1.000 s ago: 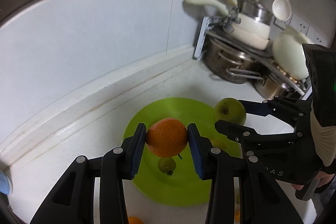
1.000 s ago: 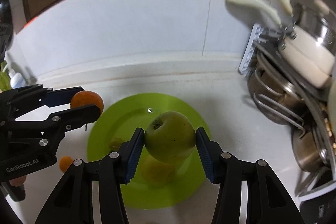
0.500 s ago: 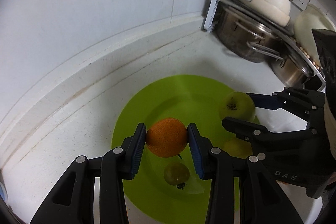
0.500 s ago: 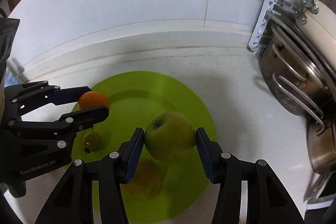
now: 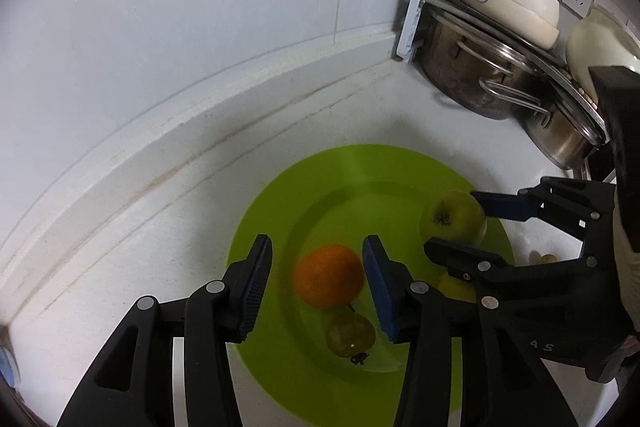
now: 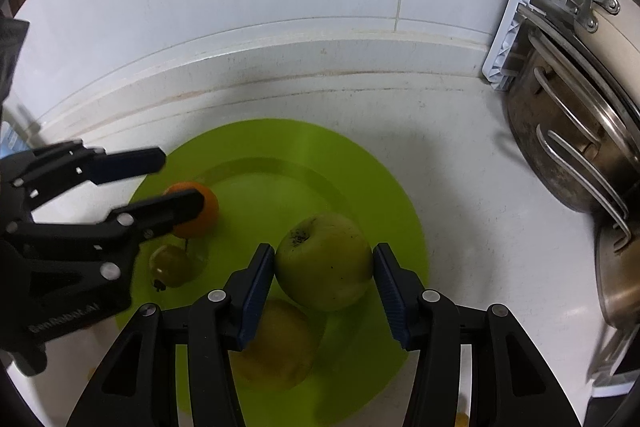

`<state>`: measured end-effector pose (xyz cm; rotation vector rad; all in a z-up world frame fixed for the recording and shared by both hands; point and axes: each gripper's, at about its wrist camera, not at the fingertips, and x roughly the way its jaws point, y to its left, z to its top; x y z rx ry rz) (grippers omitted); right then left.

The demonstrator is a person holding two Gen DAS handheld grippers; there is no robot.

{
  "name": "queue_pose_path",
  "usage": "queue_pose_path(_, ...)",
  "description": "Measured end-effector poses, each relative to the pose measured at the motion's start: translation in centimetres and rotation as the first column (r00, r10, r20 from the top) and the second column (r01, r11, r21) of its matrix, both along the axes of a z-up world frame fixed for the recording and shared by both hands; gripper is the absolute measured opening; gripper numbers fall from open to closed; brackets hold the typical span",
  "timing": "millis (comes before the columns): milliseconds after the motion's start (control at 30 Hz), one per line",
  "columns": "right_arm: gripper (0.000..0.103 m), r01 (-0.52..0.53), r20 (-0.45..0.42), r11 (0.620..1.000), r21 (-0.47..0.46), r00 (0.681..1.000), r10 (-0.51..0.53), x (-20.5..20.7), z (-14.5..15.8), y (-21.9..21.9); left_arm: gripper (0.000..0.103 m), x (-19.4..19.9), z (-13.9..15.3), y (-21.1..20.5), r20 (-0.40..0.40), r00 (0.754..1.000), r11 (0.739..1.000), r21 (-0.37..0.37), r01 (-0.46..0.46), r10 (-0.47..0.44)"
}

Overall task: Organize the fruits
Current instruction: 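Open the left tool to drop the orange while the right tool releases the apple onto the plate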

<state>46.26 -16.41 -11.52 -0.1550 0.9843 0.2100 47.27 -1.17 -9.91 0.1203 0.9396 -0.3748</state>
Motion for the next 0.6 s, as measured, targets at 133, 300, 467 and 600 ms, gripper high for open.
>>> queue_pose_path(133,0.053,0.006,0.036,1.0,0.002,0.999,-0.006,-0.7,0.9,0.0,0.052,-0.9,1.1,0.6,0.036,0.999,1.0,0.007,-0.019,0.018)
queue_pose_path(300,0.054,0.017,0.091,1.0,0.015,0.996,-0.018,-2.2,2.7,-0.1,0.057,-2.6,3.0,1.7,0.084,0.995,0.999,-0.004,-0.047,0.047)
queue_pose_path(467,0.054,0.025,0.169,1.0,0.019,0.985,-0.028,-5.4,5.0,0.2,0.062,-5.3,5.4,2.3,0.147,0.987,0.998,-0.02,-0.061,0.063)
queue_pose_path(600,0.054,0.03,0.228,0.999,0.033,0.973,-0.037,-8.1,6.8,0.4,0.067,-7.7,7.2,2.6,0.2,0.977,0.998,-0.02,-0.067,0.069)
